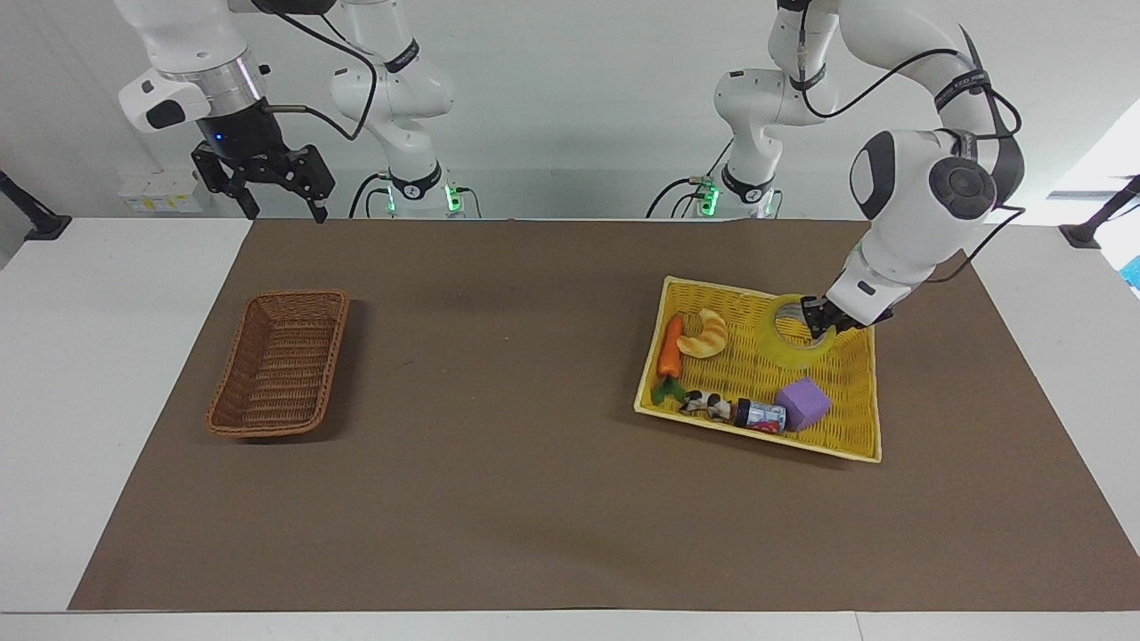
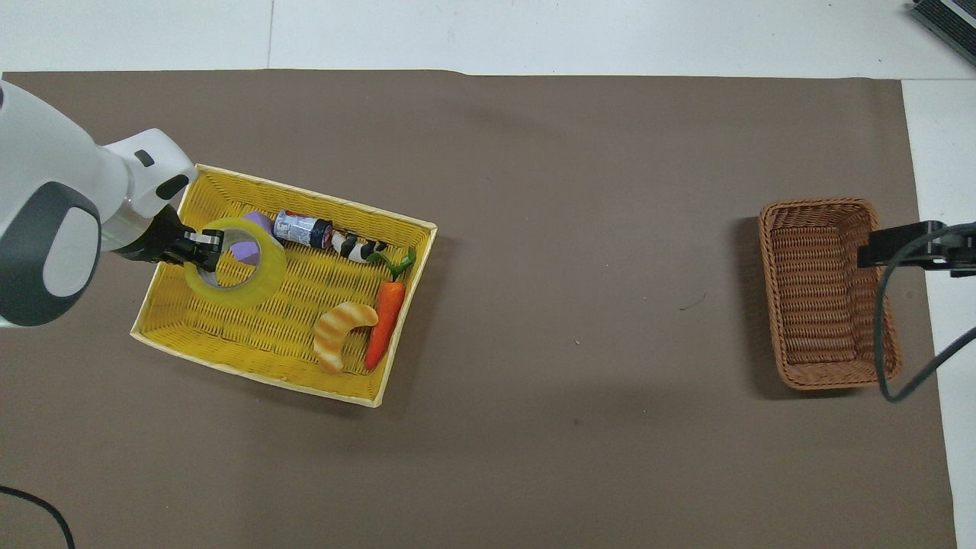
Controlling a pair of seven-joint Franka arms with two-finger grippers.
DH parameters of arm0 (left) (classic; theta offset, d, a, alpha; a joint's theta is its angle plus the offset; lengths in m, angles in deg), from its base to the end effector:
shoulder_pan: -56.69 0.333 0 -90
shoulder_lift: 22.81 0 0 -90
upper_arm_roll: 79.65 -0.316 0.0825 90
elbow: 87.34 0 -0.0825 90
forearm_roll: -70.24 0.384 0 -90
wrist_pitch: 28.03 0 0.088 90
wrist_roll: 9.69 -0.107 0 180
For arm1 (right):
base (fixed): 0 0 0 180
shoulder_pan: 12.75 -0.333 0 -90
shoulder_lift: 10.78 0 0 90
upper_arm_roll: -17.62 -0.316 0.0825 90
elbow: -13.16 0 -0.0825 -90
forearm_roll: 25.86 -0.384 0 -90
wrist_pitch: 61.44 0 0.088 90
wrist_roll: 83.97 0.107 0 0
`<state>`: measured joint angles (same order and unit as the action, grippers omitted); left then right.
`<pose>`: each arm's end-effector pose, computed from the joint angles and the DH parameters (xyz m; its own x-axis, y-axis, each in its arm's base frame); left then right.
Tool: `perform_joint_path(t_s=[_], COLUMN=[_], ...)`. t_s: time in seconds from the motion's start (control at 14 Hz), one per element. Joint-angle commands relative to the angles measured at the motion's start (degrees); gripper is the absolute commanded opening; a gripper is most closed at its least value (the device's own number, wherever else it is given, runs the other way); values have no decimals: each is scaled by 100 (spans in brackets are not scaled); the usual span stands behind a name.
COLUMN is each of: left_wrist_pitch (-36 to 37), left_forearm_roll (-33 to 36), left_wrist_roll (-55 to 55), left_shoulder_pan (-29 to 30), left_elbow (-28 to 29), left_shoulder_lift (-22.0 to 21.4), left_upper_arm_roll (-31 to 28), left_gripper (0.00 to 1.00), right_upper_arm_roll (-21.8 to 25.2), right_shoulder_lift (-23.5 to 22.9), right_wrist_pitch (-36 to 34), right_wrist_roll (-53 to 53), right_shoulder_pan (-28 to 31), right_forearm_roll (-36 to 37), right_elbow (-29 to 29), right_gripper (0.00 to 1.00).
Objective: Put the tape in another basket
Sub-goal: 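Grasp the yellow tape roll with the left gripper and lift it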
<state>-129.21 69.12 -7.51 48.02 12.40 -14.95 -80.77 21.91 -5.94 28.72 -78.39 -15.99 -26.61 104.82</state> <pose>0.5860 -0.0799 0.4811 0.9897 -0.0889 -0.1123 -0.0881 -0.9960 0.0117 0.5284 -0.0102 0.6567 0.9917 -0.1155 0.0559 -0.1143 -0.9931 -0.0249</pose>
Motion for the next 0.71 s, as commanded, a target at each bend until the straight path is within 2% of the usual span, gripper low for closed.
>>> perform_joint_path(t_s=[0.0, 0.29, 0.43, 0.64], left_wrist_pitch=[650, 1372, 1601, 1646], left_forearm_roll=[-2, -81, -159, -624], left_wrist_roll=[54, 544, 669, 940], left_shoulder_pan=[24, -46, -55, -64], left_elbow=[-480, -1105, -1177, -1168], left_shoulder_lift=[-188, -241, -302, -671], left_upper_arm_roll=[24, 120, 173, 235], left_gripper=[0, 0, 0, 0], right_upper_arm_roll=[-43, -34, -43, -34], right_shoulder_lift=[35, 35, 35, 35], right_wrist_pitch=[-51, -51, -51, -60], right_wrist_roll=[-110, -110, -110, -101], right_shoulder_pan=[69, 69, 69, 69], right_forearm_roll=[13, 22, 22, 31], right_elbow=[19, 19, 19, 19], right_gripper=[100, 100, 100, 100])
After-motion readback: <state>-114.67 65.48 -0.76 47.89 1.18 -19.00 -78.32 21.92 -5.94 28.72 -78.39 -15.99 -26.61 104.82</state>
